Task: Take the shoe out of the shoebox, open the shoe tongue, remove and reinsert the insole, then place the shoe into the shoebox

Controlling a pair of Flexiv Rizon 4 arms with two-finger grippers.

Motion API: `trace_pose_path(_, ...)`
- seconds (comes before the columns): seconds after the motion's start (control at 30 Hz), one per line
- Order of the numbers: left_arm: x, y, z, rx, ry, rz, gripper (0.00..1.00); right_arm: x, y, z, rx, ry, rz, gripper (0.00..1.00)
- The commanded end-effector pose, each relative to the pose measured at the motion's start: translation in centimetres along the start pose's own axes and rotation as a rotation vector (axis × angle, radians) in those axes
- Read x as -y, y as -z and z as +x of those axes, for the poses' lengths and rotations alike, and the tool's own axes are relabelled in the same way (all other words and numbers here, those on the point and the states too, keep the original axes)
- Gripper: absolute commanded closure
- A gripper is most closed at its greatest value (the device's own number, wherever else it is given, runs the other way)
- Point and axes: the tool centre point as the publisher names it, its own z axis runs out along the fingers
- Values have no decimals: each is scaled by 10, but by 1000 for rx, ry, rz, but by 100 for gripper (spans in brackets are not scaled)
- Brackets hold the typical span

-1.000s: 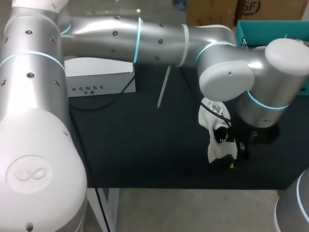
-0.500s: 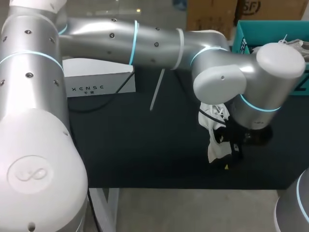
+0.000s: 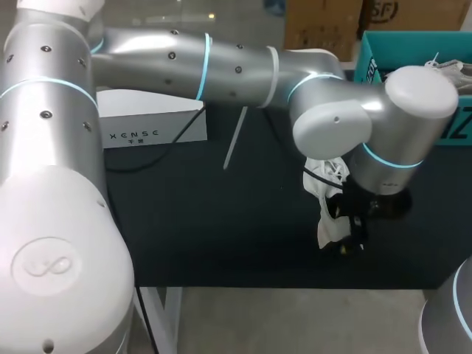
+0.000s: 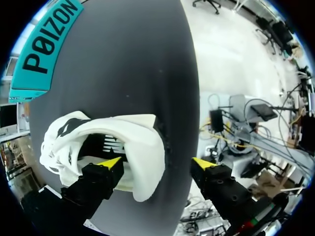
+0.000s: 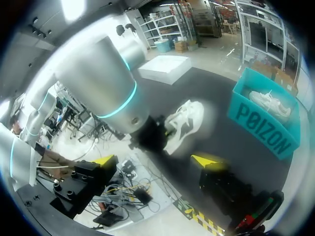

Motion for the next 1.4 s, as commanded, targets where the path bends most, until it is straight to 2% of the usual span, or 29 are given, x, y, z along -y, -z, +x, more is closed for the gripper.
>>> trace_pose_path(0.03,3,-8,-3,-8,-1,-2,100,0,0,-1,0,-1,3,0)
trace_pose_path(0.23,9,-13,-7,-7,-11,8,100,0,0,-1,0,-1,3,0)
trace_pose_path(0.47,5,-5,-4,9,-34,25,100,0,0,-1,0,-1,3,0)
trace_pose_path(0.7,-11,25,3,46,-119,51,100,0,0,-1,0,-1,3,0)
trace_pose_path(0.87,-36,62,3,114,-293,93,100,0,0,-1,0,-1,3,0)
trace_pose_path(0.97,-62,83,-2,150,-404,86,100,0,0,-1,0,-1,3,0)
trace_pose_path(1.13,-112,111,-13,193,-639,163,100,0,0,-1,0,-1,3,0)
trace_pose_path(1.17,-124,114,-16,172,-684,123,100,0,0,-1,0,-1,3,0)
trace_pose_path(1.27,-147,120,-19,174,-847,118,100,0,0,-1,0,-1,3,0)
trace_pose_path(1.3,-162,121,-21,165,-888,133,100,0,0,-1,0,-1,3,0)
trace_pose_path(1.37,-178,127,-20,203,-1001,157,100,0,0,-1,0,-1,3,0)
trace_pose_path(1.4,-189,127,-22,179,-1002,131,100,0,0,-1,0,-1,3,0)
